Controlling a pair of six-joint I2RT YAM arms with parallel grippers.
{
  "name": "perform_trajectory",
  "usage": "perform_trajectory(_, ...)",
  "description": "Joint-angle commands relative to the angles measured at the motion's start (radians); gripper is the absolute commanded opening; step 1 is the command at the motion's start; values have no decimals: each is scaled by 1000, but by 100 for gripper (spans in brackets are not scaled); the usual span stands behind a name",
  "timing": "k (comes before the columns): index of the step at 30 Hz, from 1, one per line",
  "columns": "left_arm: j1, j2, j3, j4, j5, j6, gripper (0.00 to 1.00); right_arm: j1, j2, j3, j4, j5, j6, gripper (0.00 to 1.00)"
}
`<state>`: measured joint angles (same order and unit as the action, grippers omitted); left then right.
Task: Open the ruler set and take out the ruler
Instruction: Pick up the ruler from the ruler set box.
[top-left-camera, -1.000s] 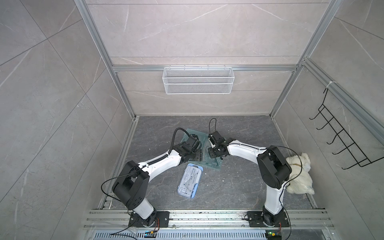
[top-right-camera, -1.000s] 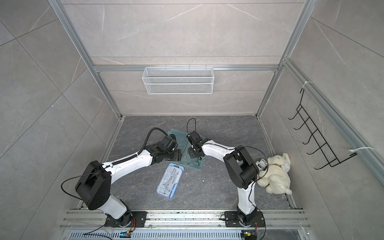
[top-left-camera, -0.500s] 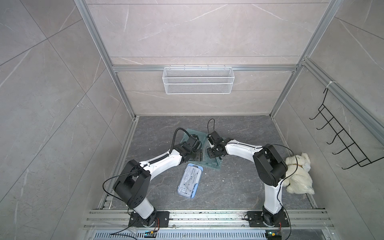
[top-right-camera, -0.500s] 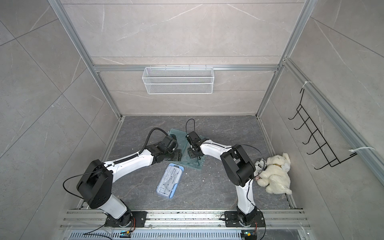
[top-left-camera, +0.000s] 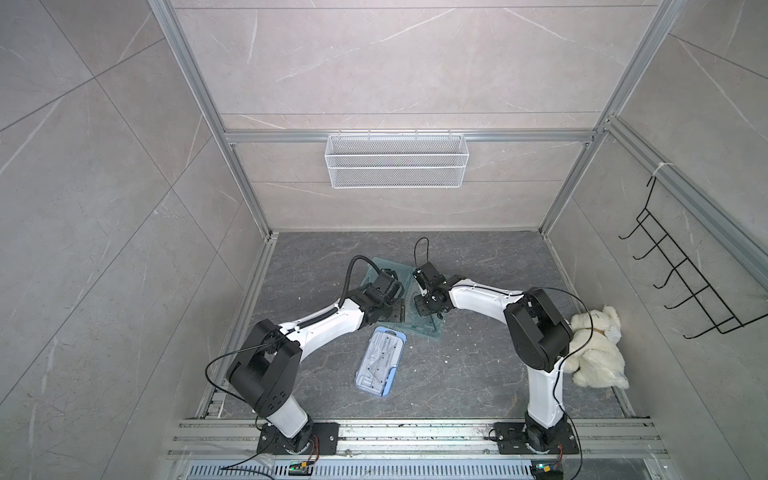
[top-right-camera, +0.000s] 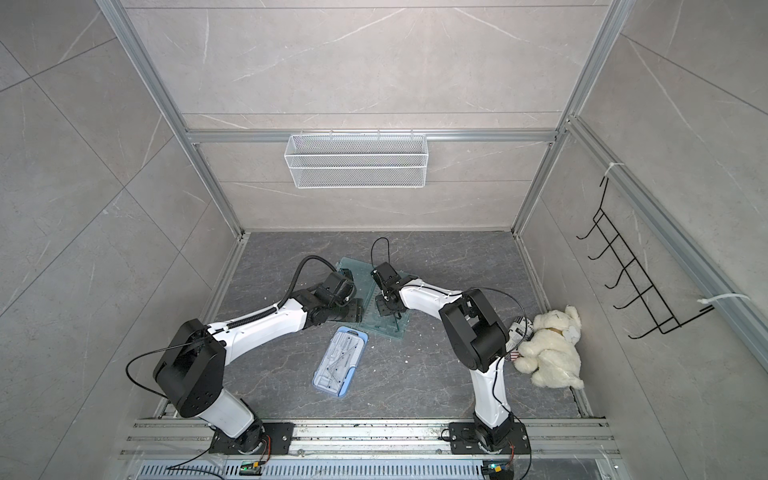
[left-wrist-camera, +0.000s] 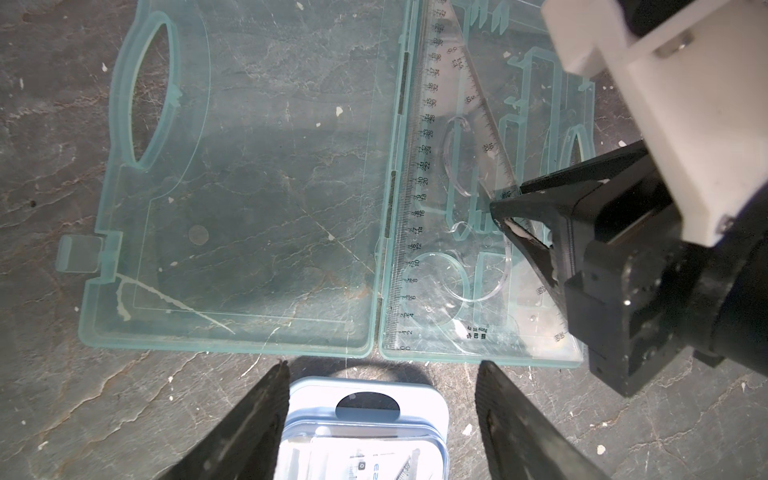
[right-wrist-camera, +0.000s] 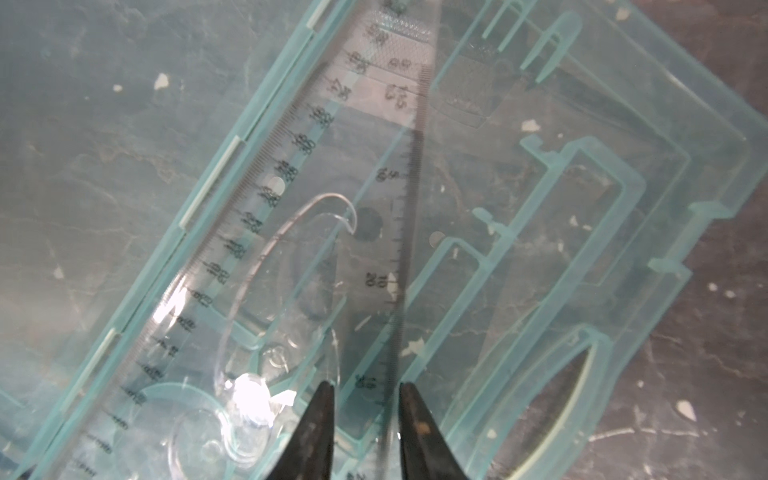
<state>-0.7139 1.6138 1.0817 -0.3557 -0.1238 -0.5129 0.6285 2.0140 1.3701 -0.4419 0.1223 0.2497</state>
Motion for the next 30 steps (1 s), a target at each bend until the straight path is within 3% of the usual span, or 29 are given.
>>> perform_trajectory(1, -4, 8, 32, 10, -7, -11, 73, 2, 16, 21, -8, -3, -3, 25)
perform_trajectory(30, -4, 5, 36, 19, -14, -14, 72, -26, -112, -2, -1, 39, 54, 23)
